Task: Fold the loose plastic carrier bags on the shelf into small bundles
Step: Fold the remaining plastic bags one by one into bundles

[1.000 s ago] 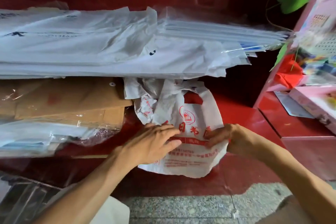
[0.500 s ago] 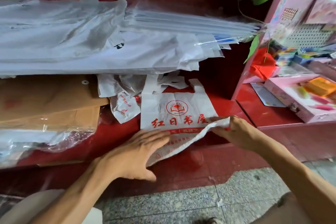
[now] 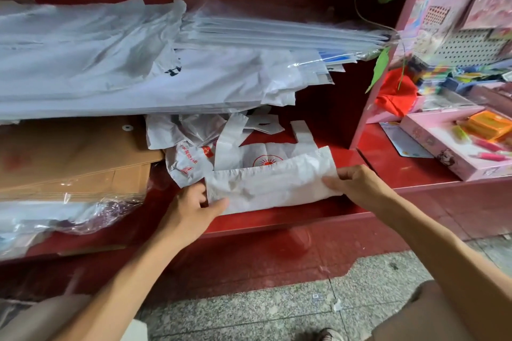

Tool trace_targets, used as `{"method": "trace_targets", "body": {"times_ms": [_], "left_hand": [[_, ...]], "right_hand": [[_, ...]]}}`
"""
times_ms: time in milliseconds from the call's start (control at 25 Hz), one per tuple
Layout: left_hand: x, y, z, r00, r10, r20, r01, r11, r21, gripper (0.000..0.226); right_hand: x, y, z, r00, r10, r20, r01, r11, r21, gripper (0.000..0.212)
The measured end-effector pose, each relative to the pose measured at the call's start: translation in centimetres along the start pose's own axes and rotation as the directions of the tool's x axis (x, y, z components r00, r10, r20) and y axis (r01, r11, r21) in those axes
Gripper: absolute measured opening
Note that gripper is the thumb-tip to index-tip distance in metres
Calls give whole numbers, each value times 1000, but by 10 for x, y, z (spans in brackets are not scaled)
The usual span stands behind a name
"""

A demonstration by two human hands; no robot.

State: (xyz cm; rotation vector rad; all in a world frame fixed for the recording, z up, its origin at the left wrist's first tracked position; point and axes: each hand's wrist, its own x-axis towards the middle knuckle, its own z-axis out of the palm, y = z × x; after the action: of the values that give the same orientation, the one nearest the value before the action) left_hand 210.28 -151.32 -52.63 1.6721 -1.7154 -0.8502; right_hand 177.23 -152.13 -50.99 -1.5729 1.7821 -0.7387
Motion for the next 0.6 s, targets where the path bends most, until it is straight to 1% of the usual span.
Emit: {"method": "trace_targets", "body": {"times_ms": [40,80,120,200,240,280,320,360,400,440,480,520,560,600], "left_hand": [[1,-2,3,998,-1,-63,1,1000,-2,21],[1,-2,6,994,-1,-107,0,1000,-11,25],[2,-1,7,990,-14,-139,15,1000,3,27],[2,2,7,984,-47,-173,59,996,66,16],[1,4,7,981,-45,-188,67,992,109,13],[0,5,7,977,-15,-211,49,986,157,18],[0,3,9,970,63,-234,-13,978,209,27],[1,1,9,954,187,-236,-122,956,265,36],[2,0,10,930,322,-177,-254,912,322,44],[2,0,9,910,410,-56,-363,857,366,55],[1,0,8,905,413,97,-417,824,383,71],[1,0,8,905,353,235,-422,807,412,87],[3,-1,8,899,289,330,-424,764,487,100],[4,-2,7,893,254,371,-435,701,566,106]], "right_hand": [[1,0,0,1000,20,-15,-20,1000,-7,37],[1,1,1,999,40,-22,-40,999,-36,34],[1,1,1,998,59,-4,-59,995,-76,31],[2,0,1,993,113,31,-108,986,-127,27],[2,1,1,991,135,17,-130,979,-159,25],[3,2,0,989,147,-16,-147,972,-185,22],[4,2,1,989,129,-68,-141,967,-211,21],[2,4,4,992,29,-120,-63,955,-289,32],[-1,4,6,983,-133,-124,70,905,-419,54],[-3,5,8,954,-290,-77,214,836,-506,73],[-7,4,8,925,-380,10,325,778,-537,84],[-12,2,8,915,-382,130,391,761,-518,91],[-17,-2,7,914,-315,257,406,747,-527,98],[-19,1,7,906,-234,354,407,713,-571,104]]}}
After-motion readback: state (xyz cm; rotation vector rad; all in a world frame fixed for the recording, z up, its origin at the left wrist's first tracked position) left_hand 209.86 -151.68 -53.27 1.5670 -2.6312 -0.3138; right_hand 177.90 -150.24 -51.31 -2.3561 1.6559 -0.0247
